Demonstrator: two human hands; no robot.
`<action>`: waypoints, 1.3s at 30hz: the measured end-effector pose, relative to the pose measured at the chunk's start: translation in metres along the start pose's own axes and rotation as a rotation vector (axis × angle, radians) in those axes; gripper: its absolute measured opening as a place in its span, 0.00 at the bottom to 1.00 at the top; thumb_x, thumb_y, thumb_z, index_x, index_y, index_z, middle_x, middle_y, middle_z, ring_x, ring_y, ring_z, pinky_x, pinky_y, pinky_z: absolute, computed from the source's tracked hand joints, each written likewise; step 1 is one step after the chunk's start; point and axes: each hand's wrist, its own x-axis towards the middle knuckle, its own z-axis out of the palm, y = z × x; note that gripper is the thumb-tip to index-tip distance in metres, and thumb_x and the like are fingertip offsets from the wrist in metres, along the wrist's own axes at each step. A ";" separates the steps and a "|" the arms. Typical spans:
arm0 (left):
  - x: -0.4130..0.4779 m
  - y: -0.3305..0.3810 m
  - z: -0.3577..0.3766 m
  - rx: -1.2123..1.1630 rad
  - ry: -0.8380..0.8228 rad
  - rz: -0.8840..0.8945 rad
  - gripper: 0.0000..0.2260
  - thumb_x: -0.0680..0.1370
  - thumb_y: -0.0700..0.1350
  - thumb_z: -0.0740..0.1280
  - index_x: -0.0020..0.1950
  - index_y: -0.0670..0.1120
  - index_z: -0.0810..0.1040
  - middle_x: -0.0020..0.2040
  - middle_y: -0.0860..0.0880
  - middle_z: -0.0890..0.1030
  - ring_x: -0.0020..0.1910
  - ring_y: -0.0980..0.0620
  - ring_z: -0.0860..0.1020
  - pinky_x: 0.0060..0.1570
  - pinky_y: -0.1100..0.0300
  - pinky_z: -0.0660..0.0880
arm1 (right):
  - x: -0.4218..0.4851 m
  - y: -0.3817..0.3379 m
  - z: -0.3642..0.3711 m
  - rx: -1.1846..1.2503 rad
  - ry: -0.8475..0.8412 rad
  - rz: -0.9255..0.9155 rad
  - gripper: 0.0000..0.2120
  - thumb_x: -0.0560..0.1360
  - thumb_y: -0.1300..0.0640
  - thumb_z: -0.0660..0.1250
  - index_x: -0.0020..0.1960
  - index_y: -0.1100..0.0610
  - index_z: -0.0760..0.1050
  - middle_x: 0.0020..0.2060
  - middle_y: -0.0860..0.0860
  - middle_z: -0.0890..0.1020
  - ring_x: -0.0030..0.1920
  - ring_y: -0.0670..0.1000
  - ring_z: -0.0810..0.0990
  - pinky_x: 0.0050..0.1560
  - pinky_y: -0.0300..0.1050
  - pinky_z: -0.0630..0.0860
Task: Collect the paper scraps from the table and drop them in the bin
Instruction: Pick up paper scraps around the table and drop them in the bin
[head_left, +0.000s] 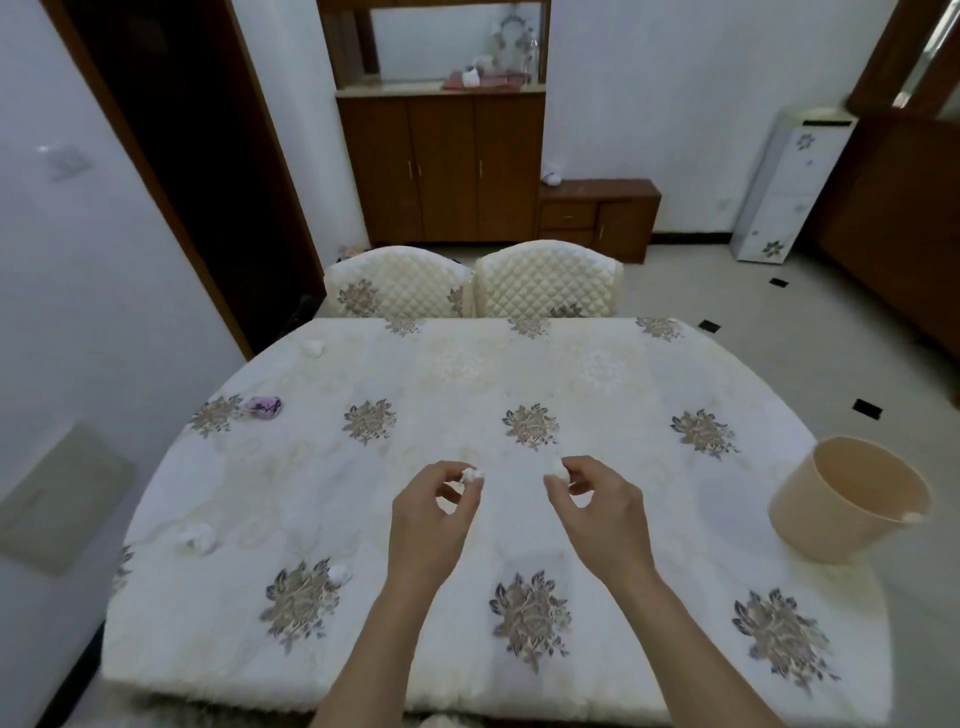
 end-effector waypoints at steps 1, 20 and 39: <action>-0.002 0.003 0.000 0.000 0.001 0.005 0.02 0.78 0.50 0.70 0.46 0.54 0.82 0.43 0.60 0.82 0.41 0.57 0.79 0.34 0.66 0.73 | -0.002 -0.001 -0.003 0.004 0.008 -0.001 0.13 0.75 0.50 0.70 0.57 0.54 0.80 0.44 0.44 0.82 0.45 0.43 0.80 0.46 0.41 0.76; -0.064 0.062 0.129 -0.193 -0.498 0.174 0.02 0.77 0.48 0.70 0.44 0.53 0.81 0.42 0.58 0.82 0.40 0.57 0.79 0.34 0.65 0.73 | -0.114 0.067 -0.136 -0.188 0.489 0.343 0.10 0.73 0.53 0.72 0.52 0.54 0.81 0.37 0.44 0.81 0.40 0.46 0.80 0.46 0.46 0.76; -0.129 0.144 0.283 -0.271 -0.875 0.334 0.03 0.77 0.46 0.71 0.44 0.54 0.80 0.40 0.58 0.81 0.39 0.58 0.79 0.35 0.67 0.73 | -0.184 0.155 -0.258 -0.299 0.760 0.572 0.10 0.76 0.46 0.65 0.41 0.50 0.77 0.34 0.44 0.80 0.39 0.44 0.79 0.40 0.49 0.77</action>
